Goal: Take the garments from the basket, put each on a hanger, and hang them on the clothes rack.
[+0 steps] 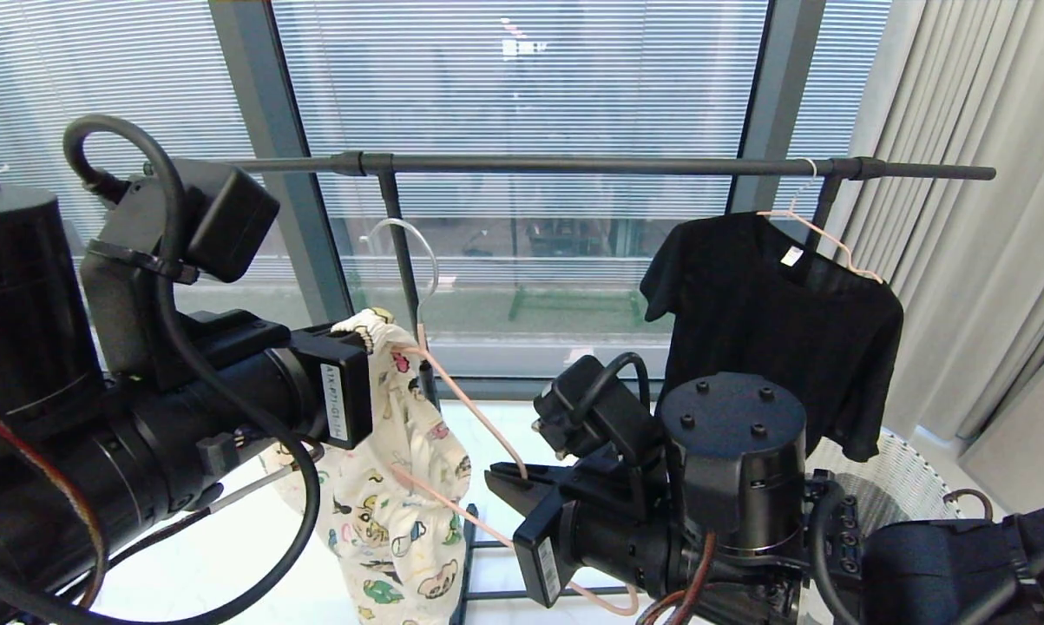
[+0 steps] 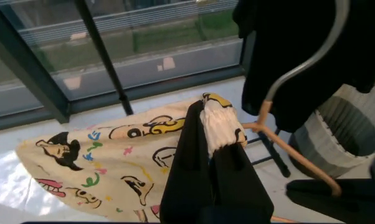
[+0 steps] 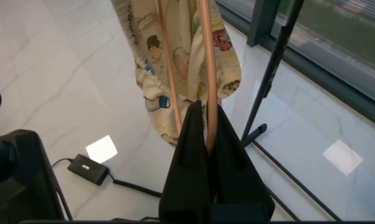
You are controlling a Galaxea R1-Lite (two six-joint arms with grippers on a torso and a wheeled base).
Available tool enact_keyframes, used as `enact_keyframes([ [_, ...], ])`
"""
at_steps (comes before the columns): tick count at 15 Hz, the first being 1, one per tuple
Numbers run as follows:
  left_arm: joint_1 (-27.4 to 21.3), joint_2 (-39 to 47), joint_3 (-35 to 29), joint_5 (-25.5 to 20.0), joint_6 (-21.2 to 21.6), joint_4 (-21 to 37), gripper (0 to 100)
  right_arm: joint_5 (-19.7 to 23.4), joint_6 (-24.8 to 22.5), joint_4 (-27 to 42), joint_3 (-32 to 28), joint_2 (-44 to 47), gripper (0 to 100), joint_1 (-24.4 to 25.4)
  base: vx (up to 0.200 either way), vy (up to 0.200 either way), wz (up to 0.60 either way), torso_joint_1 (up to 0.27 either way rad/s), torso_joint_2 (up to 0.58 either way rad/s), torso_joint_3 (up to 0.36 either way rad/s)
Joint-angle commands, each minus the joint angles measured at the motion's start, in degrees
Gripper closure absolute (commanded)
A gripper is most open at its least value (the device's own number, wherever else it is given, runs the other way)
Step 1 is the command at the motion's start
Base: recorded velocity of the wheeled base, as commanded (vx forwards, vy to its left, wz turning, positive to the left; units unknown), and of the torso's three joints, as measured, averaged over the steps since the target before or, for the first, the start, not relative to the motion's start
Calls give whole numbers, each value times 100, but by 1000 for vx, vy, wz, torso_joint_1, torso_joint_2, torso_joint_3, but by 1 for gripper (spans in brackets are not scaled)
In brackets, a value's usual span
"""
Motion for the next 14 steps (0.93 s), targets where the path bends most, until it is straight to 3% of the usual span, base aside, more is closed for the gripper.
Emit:
enact_keyframes([
  [1,-77,-95,24,1,-13,-8,100,-42,8,2,-11,34,100,-13,0,0,0,0,0,0],
  [3,-94,-201,16,1,-4,-8,100,-244,8,-7,-2,34,100,-13,0,0,0,0,0,0],
  [4,-121,-227,16,1,-13,-8,0,-270,8,-33,-2,34,100,-5,0,0,0,0,0,0],
  [9,-121,-262,16,10,14,1,0,-762,-28,-490,60,34,100,48,0,0,0,0,0,0],
  [12,-77,-473,112,10,58,27,0,-973,-195,-868,402,-10,100,22,0,0,0,0,0,0],
  [14,204,-807,499,-113,471,27,0,-868,-555,-1132,877,-274,100,-189,0,0,0,0,0,0],
])
